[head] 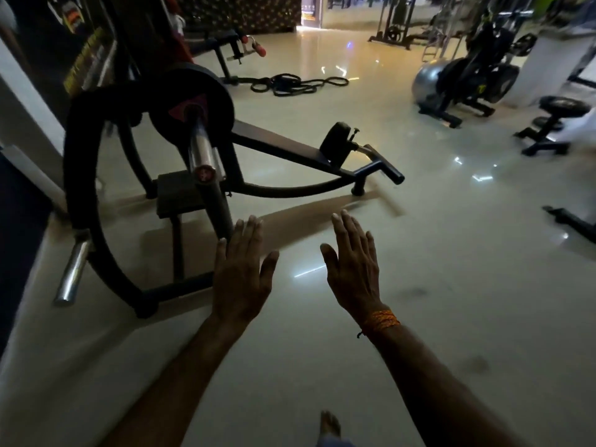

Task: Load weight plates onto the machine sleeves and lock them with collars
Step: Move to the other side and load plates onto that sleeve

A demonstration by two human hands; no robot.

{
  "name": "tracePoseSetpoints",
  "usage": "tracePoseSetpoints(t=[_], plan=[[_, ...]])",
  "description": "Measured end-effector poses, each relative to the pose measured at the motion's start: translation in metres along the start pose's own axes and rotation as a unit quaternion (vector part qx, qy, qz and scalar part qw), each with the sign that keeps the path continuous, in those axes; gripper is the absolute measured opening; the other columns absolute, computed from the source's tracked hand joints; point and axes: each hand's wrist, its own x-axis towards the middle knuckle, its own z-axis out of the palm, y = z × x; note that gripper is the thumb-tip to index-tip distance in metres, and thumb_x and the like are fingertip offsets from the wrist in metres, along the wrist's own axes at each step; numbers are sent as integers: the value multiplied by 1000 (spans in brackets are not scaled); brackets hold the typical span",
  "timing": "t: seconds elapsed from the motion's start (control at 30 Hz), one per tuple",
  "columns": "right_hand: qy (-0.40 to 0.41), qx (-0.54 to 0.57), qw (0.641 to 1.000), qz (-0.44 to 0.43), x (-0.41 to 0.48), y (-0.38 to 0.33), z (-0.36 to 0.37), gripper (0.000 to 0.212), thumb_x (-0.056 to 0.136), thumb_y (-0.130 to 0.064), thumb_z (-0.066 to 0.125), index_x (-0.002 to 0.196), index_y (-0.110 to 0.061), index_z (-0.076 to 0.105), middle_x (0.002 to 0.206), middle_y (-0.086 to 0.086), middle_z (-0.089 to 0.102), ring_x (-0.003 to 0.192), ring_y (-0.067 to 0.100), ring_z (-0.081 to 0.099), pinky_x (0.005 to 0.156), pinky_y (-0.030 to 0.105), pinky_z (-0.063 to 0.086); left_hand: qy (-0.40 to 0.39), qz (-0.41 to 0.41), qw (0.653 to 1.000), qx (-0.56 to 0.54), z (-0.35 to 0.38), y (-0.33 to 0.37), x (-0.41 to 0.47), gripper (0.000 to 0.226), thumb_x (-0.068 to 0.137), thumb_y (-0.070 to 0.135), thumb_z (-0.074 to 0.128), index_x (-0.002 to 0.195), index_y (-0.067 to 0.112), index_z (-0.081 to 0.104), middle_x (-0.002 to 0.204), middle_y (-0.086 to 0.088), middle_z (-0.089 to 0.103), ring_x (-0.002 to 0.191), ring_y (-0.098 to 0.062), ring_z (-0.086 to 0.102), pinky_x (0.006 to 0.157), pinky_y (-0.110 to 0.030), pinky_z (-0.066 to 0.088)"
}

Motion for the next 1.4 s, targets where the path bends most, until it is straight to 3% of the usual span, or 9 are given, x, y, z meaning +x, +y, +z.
tracePoseSetpoints(t=[0.33, 0.7, 1.03, 1.4], plan=[[6, -41, 992, 123, 53, 177, -16, 62, 106, -53, 29, 160, -21, 34, 167, 4, 32, 156, 23, 26, 127, 52, 19, -106, 69, 991, -36, 152, 101, 112, 66, 104, 55, 24, 161, 22, 21, 169, -1, 18, 157, -17, 11, 126, -50, 17], [-5, -95, 976, 196, 184, 402, -61, 63, 106, -53, 28, 158, -20, 37, 165, 7, 38, 153, 28, 34, 124, 55, 24, -153, 103, 979, -85, 320, 261, 284, 66, 104, 55, 22, 161, 22, 20, 169, 0, 17, 157, -14, 7, 127, -47, 13], [-2, -135, 959, 248, 356, 611, -51, 63, 105, -54, 26, 160, -23, 35, 167, 5, 35, 154, 25, 30, 126, 51, 21, -178, 141, 966, -120, 514, 358, 488, 65, 105, 54, 23, 161, 21, 22, 169, 0, 17, 157, -16, 9, 127, -50, 16], [2, -141, 949, 282, 574, 814, -43, 59, 107, -51, 30, 159, -24, 35, 166, 3, 35, 154, 24, 30, 125, 51, 24, -216, 159, 954, -137, 680, 461, 734, 67, 103, 55, 21, 160, 21, 28, 169, -1, 22, 157, -17, 12, 126, -52, 17]])
